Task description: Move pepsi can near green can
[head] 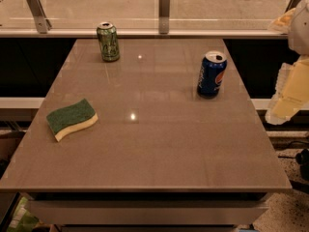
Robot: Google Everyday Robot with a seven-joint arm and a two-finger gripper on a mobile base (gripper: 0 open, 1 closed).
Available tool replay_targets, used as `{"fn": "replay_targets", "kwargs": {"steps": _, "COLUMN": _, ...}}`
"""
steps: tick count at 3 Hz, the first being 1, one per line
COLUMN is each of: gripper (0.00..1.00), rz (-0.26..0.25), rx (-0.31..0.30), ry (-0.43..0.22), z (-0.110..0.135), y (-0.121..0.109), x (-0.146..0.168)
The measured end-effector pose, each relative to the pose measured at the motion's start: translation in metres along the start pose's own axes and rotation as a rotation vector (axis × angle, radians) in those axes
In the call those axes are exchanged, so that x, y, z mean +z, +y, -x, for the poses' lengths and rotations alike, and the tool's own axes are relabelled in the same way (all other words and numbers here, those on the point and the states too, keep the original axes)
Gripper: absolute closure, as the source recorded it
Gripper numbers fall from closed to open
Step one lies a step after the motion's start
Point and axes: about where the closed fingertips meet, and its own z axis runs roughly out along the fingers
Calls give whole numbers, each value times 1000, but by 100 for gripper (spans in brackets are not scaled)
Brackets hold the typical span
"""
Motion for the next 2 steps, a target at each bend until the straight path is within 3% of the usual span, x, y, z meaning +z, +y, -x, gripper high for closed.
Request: {"fn": "replay_targets", "kwargs": {"steps": 2, "gripper": 0, "rz": -14, "rx": 19, "ry": -21, "z": 1, "y": -2, "x": -2}}
